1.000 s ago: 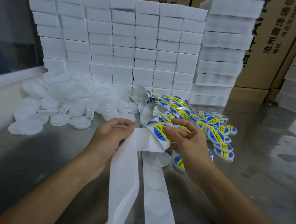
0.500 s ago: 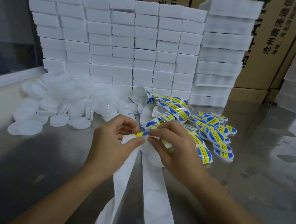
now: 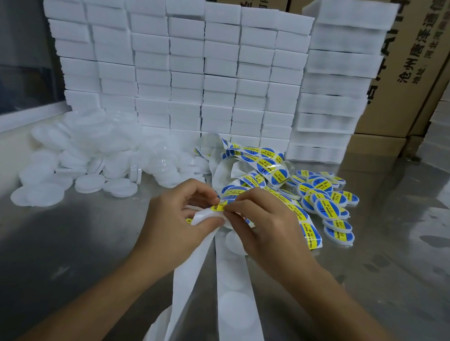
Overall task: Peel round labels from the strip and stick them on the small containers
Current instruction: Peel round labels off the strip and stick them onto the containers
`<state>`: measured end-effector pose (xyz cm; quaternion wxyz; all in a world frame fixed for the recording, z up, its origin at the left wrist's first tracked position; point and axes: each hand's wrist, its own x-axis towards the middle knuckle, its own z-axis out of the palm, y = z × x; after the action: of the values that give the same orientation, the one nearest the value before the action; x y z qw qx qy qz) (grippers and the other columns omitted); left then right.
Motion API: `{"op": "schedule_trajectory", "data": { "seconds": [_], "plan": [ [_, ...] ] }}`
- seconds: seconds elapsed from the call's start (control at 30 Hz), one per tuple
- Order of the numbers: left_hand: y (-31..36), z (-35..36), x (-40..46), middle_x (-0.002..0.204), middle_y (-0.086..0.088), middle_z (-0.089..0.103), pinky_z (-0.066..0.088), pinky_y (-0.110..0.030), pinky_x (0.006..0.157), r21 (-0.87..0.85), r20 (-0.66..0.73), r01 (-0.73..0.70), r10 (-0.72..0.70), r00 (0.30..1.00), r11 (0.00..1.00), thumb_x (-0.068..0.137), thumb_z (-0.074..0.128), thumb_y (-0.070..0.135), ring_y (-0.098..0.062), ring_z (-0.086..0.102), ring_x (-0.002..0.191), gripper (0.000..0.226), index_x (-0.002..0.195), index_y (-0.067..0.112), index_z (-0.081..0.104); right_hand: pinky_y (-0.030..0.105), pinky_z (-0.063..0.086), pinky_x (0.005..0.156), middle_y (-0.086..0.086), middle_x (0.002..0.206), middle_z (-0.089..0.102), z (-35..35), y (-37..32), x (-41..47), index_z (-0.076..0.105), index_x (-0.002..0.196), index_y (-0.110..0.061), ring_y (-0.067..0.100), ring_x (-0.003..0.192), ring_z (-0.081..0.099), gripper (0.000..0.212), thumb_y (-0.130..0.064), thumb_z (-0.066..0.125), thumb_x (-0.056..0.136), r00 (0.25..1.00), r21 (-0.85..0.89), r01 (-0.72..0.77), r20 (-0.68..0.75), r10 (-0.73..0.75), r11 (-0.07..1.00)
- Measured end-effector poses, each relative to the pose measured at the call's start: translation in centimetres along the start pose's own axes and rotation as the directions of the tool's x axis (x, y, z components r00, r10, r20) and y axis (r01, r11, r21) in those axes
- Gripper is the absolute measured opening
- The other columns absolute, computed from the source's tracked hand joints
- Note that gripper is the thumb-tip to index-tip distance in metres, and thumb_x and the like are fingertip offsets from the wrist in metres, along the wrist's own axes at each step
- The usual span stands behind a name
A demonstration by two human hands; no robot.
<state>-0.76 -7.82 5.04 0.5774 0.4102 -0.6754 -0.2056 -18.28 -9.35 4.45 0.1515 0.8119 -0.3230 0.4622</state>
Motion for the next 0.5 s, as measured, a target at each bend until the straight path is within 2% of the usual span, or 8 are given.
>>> {"op": "schedule_trajectory", "data": {
  "seconds": [0.13,0.23,0.33,0.4,0.5],
  "plan": [
    [-0.4,-0.1,0.1,0.085,0.009,0.061,0.051,-0.016,0.060,0.164,-0.069,-0.046,0.058,0.996,0.985,0.062,0.089,0.013,-0.009,0.061,0.079,0.039,0.086,0.027,0.062,0.034,0.051,0.063,0.002,0.085,0.064,0.0,0.1,-0.2,0.072,0.089,-0.009,0.014,0.074,0.061,0.006,-0.013,0.068,0.090,0.989,0.161,-0.150,0.007,0.151,0.976],
    [-1.2,-0.2,0.3,0.067,0.003,0.058,0.046,-0.018,0.055,0.148,-0.120,0.072,-0.054,0.991,0.986,0.058,0.091,0.018,-0.009,0.055,0.061,0.041,0.080,0.028,0.058,0.024,0.048,0.062,-0.005,0.078,0.063,0.0,-0.1,-0.3,0.071,0.084,-0.012,0.007,0.068,0.057,0.005,-0.010,0.070,0.088,0.950,0.281,-0.301,0.006,0.312,0.911],
    [-1.9,-0.3,0.5,0.061,0.004,0.061,0.050,-0.030,0.059,0.075,-0.086,0.185,-0.178,0.980,0.980,0.059,0.091,0.014,-0.022,0.061,0.060,0.041,0.076,0.028,0.057,0.022,0.050,0.062,-0.008,0.072,0.068,0.0,-0.1,0.0,0.071,0.078,-0.017,0.006,0.064,0.059,0.012,-0.009,0.070,0.087,0.822,0.469,-0.528,0.071,0.565,0.708],
    [-2.2,-0.3,0.6,0.060,0.007,0.062,0.052,-0.034,0.061,0.036,-0.049,0.235,-0.233,0.971,0.971,0.059,0.091,0.011,-0.024,0.061,0.060,0.040,0.076,0.026,0.058,0.023,0.050,0.062,-0.002,0.070,0.070,-0.2,-0.1,0.3,0.073,0.078,-0.014,0.008,0.062,0.059,0.012,-0.008,0.070,0.087,0.732,0.570,-0.606,0.124,0.670,0.556],
    [-2.5,-0.3,0.7,0.061,0.008,0.064,0.052,-0.026,0.059,-0.021,-0.006,0.302,-0.302,0.953,0.953,0.059,0.090,0.009,-0.014,0.061,0.058,0.037,0.078,0.021,0.061,0.019,0.050,0.057,0.000,0.064,0.069,-0.6,0.1,0.7,0.073,0.076,-0.012,0.005,0.057,0.058,0.012,-0.009,0.070,0.087,0.589,0.667,-0.675,0.230,0.775,0.315]
  ]
}}
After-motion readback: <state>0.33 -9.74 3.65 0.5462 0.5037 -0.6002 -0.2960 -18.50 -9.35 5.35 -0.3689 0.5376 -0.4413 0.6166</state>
